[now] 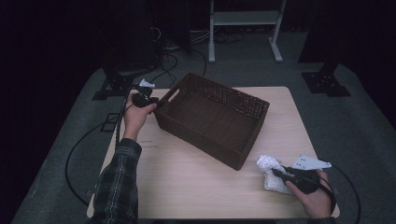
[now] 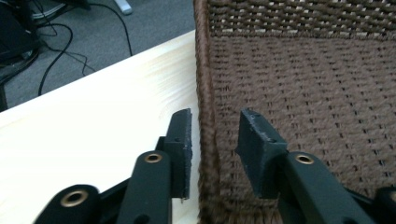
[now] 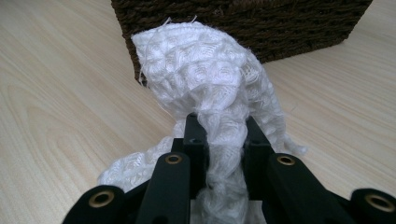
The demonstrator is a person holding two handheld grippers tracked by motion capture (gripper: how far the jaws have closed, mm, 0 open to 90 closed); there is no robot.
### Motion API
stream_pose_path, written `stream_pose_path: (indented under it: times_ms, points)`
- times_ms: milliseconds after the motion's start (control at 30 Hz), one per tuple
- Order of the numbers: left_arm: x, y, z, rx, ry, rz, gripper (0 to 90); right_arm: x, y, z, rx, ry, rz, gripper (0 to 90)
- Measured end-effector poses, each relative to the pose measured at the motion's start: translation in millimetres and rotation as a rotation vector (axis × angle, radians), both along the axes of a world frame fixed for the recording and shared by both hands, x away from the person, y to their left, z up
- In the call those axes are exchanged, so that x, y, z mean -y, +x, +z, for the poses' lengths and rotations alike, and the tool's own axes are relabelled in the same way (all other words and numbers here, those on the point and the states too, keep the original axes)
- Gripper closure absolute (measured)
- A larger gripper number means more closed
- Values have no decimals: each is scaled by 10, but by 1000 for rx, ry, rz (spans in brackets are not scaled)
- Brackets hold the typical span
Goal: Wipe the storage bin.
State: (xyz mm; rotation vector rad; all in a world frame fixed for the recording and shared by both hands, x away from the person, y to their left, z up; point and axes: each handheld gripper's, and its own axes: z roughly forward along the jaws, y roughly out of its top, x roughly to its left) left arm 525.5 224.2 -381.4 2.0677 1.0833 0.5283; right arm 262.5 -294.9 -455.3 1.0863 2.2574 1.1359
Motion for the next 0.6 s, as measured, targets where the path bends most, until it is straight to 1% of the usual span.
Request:
stream_pose_path:
  times_ms: [67, 167, 267, 333, 367, 500, 600]
  points:
    - [9, 17, -17, -3, -8, 3, 694, 0, 3, -3, -2, 1, -1, 763]
    - [7, 45, -60, -21, -6, 2, 719, 2, 7, -5, -2, -2, -1, 763]
    - [6, 52, -88, -33, 4, 12, 754, 1, 10, -8, -3, -3, 0, 763]
    - [-12, 44, -75, -38, 10, 19, 803, -1, 13, -11, -6, -4, 1, 763]
    - [-16, 38, -71, -47, -1, 22, 811, -1, 15, -13, -6, -4, 2, 763]
    - [-19, -13, -52, -68, 9, 23, 816, -6, 15, -15, -7, -5, 3, 763]
    - [-32, -84, -58, -71, -8, 37, 816, -7, 10, -12, -5, -6, 4, 763]
